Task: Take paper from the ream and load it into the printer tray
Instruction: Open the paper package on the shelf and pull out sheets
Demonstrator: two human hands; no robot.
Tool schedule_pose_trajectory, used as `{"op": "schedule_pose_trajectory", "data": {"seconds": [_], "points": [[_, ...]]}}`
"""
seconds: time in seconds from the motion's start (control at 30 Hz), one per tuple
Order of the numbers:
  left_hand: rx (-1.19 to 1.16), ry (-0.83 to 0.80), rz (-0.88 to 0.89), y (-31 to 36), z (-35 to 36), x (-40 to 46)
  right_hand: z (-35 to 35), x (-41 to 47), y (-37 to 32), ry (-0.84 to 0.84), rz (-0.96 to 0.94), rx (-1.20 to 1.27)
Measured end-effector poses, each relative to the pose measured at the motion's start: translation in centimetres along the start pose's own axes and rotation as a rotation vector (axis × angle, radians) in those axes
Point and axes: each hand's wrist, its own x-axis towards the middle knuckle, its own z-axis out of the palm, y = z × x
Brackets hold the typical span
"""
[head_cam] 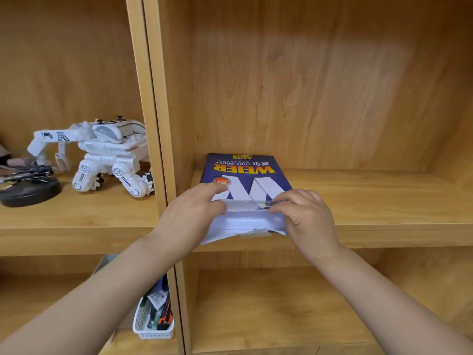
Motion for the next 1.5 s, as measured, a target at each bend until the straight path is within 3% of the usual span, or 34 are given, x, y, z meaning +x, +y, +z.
{"op": "schedule_pose_trajectory", "data": {"seconds": [0.13, 0.4, 0.8, 1.03, 1.5], "points": [[-0.186, -0.125, -0.045, -0.3, 0.4, 0.3, -0.1, 0.7, -0.2, -0.105, -0.006, 0.038], [-0.211, -0.211, -0.08, -0.7, 0.5, 1.1, 0.1, 1.4, -0.4, -0.296, -0.015, -0.023], [-0.382, -0.295, -0.221, -1.2, 0.3, 2.0, 0.2, 1.7, -0.4, -0.316, 0.058, 0.02], [-0.31, -0.314, -0.189, -1.0, 0.4, 2.0, 0.0, 1.8, -0.4, -0.36, 0.066, 0.01], [-0.381, -0.339, -0.227, -1.5, 0.5, 2.4, -0.3, 2.1, -0.8, -0.41, 0.091, 0.019]]}}
